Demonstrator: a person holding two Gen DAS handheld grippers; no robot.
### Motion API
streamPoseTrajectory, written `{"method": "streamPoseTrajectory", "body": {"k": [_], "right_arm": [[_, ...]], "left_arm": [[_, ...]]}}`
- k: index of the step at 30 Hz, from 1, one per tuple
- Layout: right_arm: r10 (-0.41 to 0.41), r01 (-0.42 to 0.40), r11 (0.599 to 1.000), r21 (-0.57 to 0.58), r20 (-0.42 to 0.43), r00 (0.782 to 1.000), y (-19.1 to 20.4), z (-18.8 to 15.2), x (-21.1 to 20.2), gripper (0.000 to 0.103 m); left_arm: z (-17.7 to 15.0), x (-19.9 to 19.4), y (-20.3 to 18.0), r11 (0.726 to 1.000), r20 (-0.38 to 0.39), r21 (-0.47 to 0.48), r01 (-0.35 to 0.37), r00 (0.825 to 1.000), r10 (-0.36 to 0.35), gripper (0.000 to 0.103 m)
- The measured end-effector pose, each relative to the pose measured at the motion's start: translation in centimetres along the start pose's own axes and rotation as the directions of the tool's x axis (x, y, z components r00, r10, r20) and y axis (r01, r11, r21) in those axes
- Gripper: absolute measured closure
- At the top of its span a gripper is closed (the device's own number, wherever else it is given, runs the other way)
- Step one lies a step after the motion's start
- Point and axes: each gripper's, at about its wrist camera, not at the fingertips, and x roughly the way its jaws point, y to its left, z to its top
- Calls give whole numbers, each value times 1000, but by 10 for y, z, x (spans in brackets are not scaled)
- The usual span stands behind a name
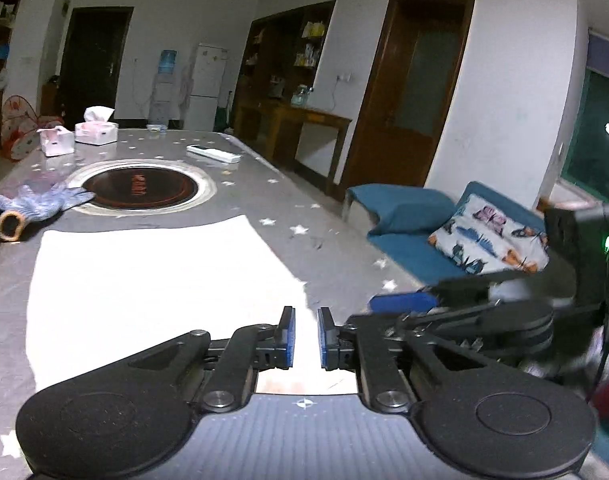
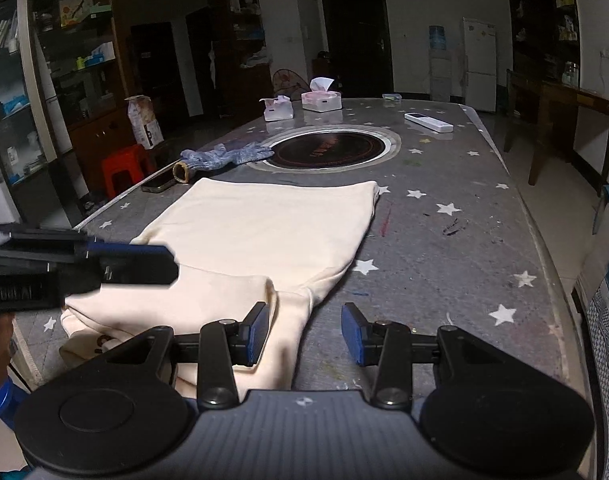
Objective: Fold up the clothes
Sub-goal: 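Lift the gripped shirt side up with the left tool, then lay the shirt side over the body with the left tool and release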
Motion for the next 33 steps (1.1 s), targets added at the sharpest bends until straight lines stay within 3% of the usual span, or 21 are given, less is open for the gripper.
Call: {"method": "streamPoseTrajectory", "body": {"k": [7,19,26,33], "right_arm": [[51,-52,999,-15,-36,998,11,0,12,65],[76,-79,994,-70,-43,996,36,17,49,71],[30,-33,998,-56,-60,998,26,19,56,74],[57,-60,994,-94,-30,998,34,26,53,76]], "left_arm": [[-15,-22,52,989,-46,6,-146,988,147,90],[-35,-38,101,968,-123,-43,-249,962,242,88],[-11,-22,101,978,-78,-41,-205,976,201,88],[-8,8,106,978,-122,-27,-207,972,203,88]]}}
